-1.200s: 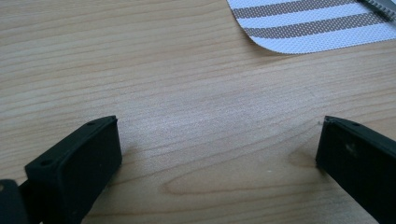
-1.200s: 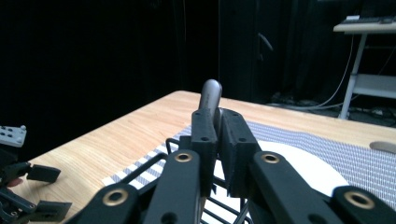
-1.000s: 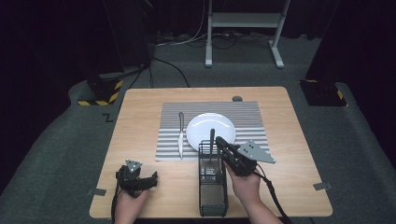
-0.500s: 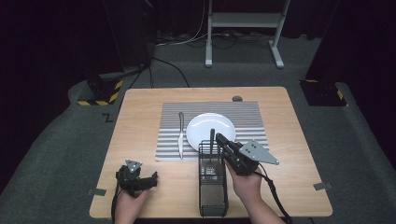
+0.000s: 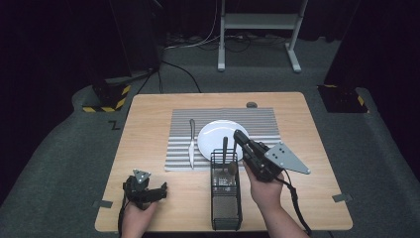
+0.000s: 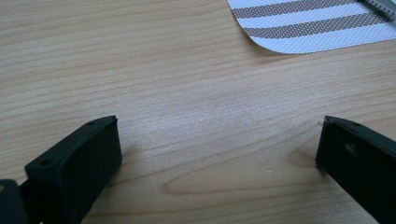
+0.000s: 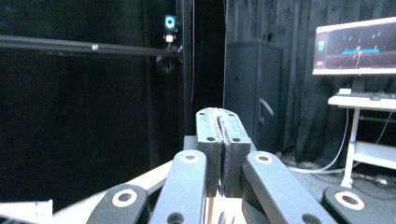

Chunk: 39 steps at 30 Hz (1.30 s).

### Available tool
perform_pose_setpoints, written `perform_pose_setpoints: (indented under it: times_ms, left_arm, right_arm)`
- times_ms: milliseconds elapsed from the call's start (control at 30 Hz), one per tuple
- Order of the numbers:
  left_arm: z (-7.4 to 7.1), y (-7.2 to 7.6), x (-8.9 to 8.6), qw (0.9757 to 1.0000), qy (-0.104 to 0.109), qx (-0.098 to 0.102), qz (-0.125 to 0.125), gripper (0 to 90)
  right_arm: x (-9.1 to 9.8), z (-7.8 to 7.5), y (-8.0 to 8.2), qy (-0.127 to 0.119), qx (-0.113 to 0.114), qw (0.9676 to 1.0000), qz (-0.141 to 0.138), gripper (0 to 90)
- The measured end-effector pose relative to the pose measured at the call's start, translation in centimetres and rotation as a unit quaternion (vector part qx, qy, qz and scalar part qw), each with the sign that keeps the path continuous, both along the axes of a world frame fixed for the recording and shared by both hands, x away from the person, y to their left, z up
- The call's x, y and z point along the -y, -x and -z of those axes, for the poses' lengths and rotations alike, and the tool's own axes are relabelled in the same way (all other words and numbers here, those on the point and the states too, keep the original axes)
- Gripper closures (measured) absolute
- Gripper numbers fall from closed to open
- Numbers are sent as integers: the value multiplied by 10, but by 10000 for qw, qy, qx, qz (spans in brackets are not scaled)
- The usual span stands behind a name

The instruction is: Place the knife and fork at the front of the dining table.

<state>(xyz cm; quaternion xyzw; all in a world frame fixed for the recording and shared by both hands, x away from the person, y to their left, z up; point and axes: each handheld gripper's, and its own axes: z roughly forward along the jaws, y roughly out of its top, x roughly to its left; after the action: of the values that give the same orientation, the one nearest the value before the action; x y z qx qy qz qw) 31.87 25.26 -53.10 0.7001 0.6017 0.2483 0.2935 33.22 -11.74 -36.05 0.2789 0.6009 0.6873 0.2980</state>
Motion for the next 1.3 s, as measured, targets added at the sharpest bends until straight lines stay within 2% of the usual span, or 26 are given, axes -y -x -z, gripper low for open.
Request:
perform_pose_setpoints:
  times_ms: [167, 333, 467, 633, 800, 1033, 1300]
  left_arm:
    - [0, 0, 0, 10000, 1, 2, -2, 1]
    - [0, 0, 0, 10000, 0, 1, -1, 2]
    - [0, 0, 0, 10000, -1, 0, 0, 2]
    - [0, 0, 0, 10000, 0, 1, 0, 2]
    - [0, 0, 0, 10000, 1, 1, -2, 1]
    - [0, 0, 0, 10000, 0, 2, -8, 2]
    - [0, 0, 0, 10000, 1, 3, -10, 2]
  right_arm:
    - [4, -17, 7, -154, 192, 9997, 30, 890]
    - [10, -27, 11, -273, 329, 9991, 73, 889]
    - [18, -34, 13, -307, 438, 9984, 168, 889]
    - [32, -34, 11, -229, 443, 9981, 354, 890]
    - [51, -22, 4, -94, 274, 9979, 587, 889]
    - [72, 9, -13, 168, -95, 9960, 869, 890]
    - [80, 39, -41, 409, -479, 9928, 1019, 890]
